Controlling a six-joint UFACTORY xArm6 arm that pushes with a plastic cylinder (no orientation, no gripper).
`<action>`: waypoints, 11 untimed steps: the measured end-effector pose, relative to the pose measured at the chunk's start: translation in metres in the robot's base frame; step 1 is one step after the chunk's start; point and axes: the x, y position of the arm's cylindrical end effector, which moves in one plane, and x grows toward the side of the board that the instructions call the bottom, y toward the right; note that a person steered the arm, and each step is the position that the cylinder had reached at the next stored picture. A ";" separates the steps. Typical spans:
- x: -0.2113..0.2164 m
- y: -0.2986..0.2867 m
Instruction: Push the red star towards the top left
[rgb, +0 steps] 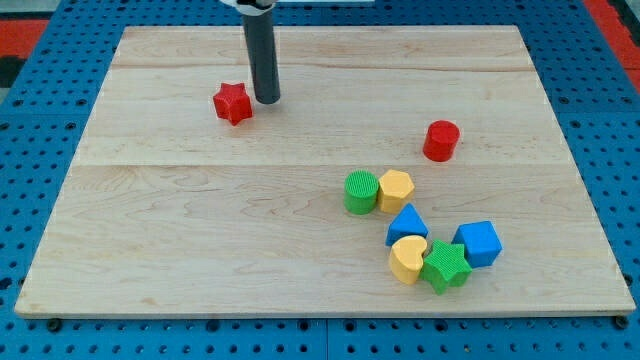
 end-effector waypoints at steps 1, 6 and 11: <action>0.005 0.048; 0.027 0.053; -0.057 -0.126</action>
